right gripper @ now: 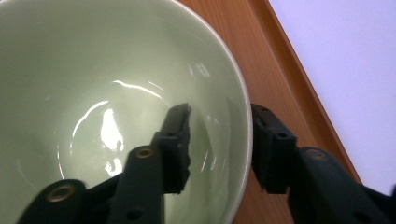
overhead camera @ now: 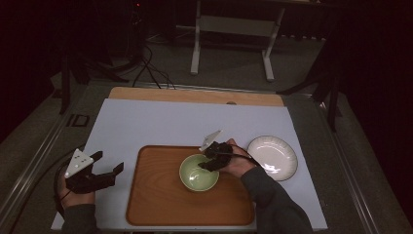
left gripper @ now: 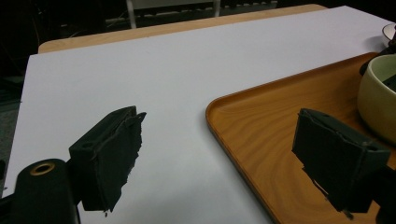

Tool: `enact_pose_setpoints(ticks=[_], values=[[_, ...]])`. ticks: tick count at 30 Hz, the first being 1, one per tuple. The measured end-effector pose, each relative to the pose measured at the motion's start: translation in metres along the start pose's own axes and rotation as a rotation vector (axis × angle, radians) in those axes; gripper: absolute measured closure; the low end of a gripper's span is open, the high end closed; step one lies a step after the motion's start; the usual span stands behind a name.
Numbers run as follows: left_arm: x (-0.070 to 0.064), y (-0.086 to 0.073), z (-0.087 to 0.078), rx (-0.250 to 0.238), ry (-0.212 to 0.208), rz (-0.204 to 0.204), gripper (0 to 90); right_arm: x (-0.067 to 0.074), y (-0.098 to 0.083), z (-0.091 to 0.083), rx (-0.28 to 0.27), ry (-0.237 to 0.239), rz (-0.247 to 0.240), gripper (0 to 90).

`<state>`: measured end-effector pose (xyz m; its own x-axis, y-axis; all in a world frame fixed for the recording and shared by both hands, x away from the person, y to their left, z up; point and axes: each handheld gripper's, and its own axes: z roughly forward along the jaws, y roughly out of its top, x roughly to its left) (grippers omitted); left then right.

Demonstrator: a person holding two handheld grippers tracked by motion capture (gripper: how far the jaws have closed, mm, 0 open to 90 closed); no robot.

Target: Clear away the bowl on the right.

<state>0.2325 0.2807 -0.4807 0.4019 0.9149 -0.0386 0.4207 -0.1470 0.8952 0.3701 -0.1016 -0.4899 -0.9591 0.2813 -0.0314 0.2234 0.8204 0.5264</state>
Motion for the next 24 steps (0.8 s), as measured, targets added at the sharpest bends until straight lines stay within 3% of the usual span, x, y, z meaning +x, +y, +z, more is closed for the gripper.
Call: enact_pose_setpoints(ticks=[7,13,19,24], values=[[0.000,0.000,0.000,-0.001,-0.002,0.001,15.3,-0.002,0.000,-0.001,-0.012,-0.004,0.028,44.2],[0.000,0.000,0.000,-0.001,-0.002,0.001,15.3,-0.005,0.000,-0.007,-0.036,-0.018,0.046,38.6],[0.000,0.000,0.000,-0.001,-0.002,0.002,15.3,-0.009,-0.001,-0.015,-0.075,-0.023,0.097,29.5],[0.000,0.000,0.000,-0.001,-0.001,0.002,15.3,-0.011,-0.003,-0.020,-0.079,-0.041,0.098,26.0]])
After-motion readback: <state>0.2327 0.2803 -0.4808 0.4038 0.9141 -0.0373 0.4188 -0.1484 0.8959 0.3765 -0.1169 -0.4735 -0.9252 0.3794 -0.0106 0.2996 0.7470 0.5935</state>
